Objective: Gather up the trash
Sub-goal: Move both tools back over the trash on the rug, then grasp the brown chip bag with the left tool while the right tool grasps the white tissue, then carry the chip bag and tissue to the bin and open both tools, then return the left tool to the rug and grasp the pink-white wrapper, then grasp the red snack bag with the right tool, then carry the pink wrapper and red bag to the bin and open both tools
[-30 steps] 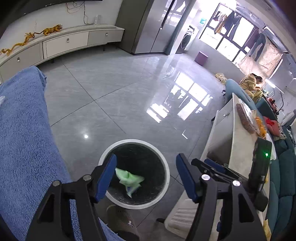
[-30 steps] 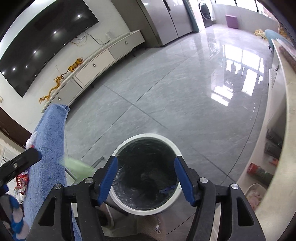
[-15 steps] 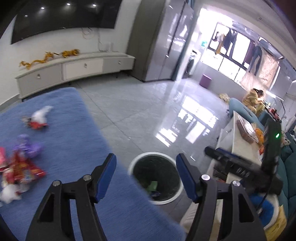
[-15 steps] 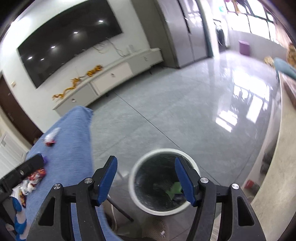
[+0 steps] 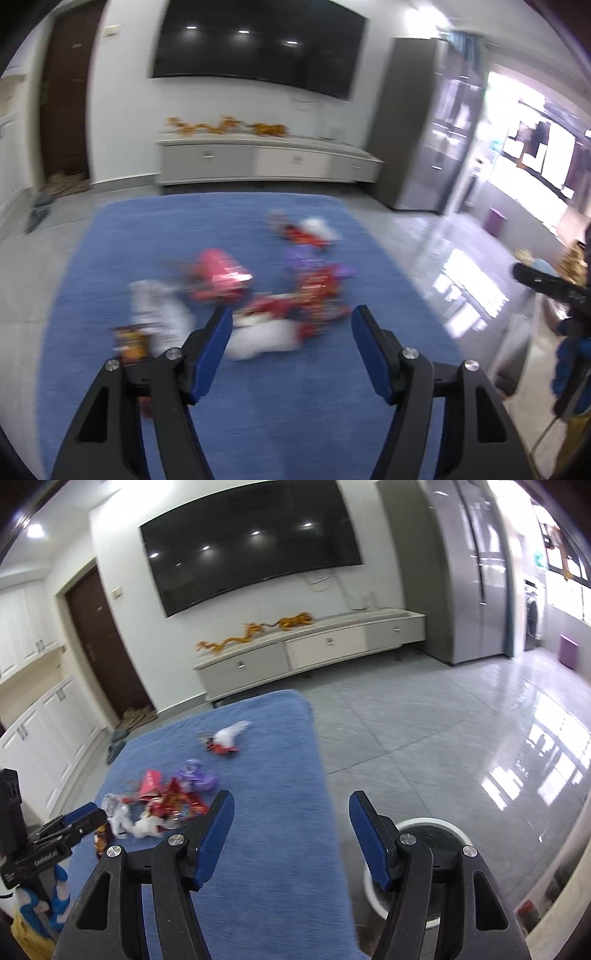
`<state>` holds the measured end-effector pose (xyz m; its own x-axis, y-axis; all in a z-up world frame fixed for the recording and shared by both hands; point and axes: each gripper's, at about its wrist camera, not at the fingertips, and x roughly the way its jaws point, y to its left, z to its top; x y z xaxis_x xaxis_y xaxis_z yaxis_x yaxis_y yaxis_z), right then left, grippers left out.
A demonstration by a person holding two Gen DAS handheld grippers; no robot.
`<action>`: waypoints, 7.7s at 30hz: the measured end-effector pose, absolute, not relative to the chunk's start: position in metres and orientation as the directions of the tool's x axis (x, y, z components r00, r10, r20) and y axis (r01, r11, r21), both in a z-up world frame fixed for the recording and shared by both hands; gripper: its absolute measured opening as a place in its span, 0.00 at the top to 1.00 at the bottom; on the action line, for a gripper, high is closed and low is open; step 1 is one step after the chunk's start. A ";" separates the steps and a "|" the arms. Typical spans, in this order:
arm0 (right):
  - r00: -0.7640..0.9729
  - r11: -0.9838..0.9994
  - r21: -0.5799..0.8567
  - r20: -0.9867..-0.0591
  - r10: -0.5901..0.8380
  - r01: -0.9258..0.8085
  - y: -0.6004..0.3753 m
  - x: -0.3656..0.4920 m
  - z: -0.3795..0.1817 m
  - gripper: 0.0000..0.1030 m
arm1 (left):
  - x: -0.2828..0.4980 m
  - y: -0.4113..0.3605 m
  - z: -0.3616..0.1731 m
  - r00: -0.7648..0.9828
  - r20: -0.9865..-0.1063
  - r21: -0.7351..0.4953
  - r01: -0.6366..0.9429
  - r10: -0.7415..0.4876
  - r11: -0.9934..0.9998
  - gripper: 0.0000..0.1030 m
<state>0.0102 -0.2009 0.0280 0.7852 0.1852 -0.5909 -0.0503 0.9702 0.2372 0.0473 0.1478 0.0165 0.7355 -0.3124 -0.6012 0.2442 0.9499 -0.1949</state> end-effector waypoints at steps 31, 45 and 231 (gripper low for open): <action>0.371 0.783 0.156 -0.814 0.447 -0.602 0.060 0.127 -0.104 0.42 | 0.088 0.258 -0.089 0.635 -0.756 -0.218 -0.017 -0.158 0.976 0.46; 0.370 0.693 0.195 -0.729 0.576 -0.694 0.040 0.067 -0.068 0.90 | 0.044 0.254 -0.065 0.686 -0.705 -0.238 0.007 -0.178 0.971 0.73; 0.709 0.860 0.488 -0.659 0.250 0.149 -0.400 -0.004 -0.110 0.85 | 0.081 -0.218 -0.035 0.302 -0.768 -0.231 0.692 -0.565 0.684 0.72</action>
<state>-0.0043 -0.3998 -0.1102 0.7090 0.2505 -0.6592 0.1494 0.8602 0.4875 0.0806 -0.2178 -0.0347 0.3022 -0.5649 -0.7678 0.6915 0.6843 -0.2313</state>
